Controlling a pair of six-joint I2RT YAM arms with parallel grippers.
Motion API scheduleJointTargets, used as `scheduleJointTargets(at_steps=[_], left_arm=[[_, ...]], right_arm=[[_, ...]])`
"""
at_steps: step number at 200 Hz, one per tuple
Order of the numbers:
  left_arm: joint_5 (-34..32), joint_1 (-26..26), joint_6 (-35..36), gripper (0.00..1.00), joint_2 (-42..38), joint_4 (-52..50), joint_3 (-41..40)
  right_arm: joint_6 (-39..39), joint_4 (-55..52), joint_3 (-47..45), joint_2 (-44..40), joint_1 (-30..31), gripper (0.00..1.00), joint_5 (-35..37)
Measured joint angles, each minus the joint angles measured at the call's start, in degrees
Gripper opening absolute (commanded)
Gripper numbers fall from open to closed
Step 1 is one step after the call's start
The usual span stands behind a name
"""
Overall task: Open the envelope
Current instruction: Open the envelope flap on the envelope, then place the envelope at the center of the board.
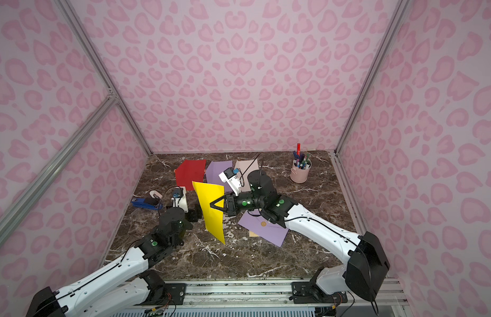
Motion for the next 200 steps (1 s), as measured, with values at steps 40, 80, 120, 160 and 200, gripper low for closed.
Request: scheduleJointTargets(at_steps=[40,80,120,160,200], left_arm=[[-3.8,0.1,-1.6,0.79,-8.5,-6.2,3.5],[-5.3,0.1,-2.6,0.80,-16.4,-9.2,7.6],[-4.0,0.0,-3.0,0.80,-16.0,-11.4,9.4],[-2.8,0.0,-4.1,0.80,-16.0,-12.2,9.2],[-1.6,0.1,-4.5,0.80,-16.2,-12.7,8.8]], right_arm=[[-1.1,-2.9,1.3,2.8,-4.3,0.00,1.3],[-1.9,-2.7,6.6,11.8,-5.6,0.00,1.0],[1.2,1.7,14.8,26.1,-3.3,0.00,-1.1],[5.7,7.1,27.2,41.7,-0.3,0.00,-2.9],[10.6,9.1,38.9,56.0,0.9,0.00,-3.0]])
